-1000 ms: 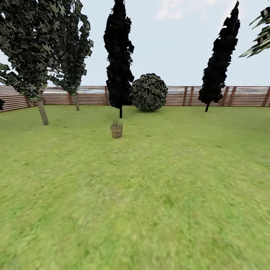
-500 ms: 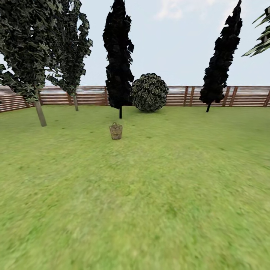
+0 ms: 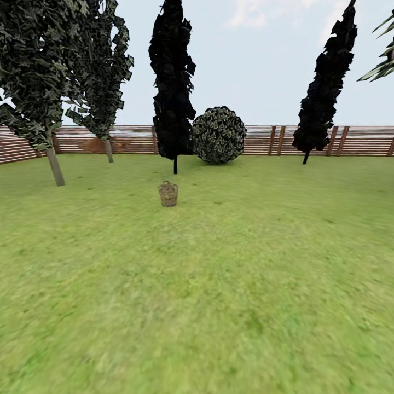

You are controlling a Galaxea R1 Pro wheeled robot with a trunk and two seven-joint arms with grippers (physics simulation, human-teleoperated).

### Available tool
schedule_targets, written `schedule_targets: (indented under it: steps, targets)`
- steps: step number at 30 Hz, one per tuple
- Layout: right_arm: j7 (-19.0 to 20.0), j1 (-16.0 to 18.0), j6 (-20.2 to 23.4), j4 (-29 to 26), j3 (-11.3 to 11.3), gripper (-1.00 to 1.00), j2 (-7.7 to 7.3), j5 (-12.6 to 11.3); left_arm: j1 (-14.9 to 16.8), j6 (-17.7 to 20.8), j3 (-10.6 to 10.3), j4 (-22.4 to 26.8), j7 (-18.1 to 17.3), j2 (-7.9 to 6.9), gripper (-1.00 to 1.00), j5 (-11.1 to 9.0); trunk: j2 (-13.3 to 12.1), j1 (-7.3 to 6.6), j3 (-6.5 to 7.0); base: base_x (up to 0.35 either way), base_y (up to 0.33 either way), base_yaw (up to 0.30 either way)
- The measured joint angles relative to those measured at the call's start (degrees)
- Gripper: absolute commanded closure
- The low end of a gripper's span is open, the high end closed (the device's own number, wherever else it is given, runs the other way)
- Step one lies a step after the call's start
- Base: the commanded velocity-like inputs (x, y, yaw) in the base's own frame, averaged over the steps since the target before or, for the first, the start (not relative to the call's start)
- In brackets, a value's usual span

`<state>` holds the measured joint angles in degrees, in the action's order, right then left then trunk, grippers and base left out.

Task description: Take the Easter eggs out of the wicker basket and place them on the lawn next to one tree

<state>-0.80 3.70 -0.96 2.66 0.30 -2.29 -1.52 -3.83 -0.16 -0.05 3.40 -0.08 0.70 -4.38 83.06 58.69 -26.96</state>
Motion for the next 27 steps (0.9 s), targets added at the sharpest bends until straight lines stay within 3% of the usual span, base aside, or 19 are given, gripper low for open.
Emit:
schedule_targets:
  steps: [27]
  targets:
    - [0.0,0.0,0.0,0.0,0.0,-1.00,0.00,0.0,0.0,0.1,0.1,-0.1,0.0,-0.02,-1.00,0.1,0.0,0.01,0.00,0.317,0.000,0.000]
